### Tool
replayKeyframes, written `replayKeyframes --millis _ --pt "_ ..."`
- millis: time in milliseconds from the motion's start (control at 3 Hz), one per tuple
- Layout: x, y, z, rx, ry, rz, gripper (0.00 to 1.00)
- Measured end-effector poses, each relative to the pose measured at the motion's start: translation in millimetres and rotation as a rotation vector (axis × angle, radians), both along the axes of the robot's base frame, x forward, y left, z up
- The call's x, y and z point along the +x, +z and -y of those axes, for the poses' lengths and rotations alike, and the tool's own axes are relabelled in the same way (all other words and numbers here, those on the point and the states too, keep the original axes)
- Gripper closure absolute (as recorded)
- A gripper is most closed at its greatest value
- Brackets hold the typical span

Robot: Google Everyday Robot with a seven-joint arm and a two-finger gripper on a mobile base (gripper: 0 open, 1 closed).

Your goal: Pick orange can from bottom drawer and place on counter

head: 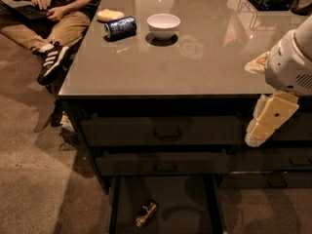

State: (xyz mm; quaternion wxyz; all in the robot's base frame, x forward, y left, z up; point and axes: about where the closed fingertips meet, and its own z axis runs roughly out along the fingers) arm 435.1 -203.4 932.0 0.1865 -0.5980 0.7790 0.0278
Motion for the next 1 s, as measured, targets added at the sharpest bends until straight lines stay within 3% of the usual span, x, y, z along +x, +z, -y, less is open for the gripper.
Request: replayKeyframes --millis 333,1000 --pt "-2 -15 -1 0.069 0.004 0.003 0.00" --pt "-3 -135 -37 0.340 0.098 -0.042 0.00"
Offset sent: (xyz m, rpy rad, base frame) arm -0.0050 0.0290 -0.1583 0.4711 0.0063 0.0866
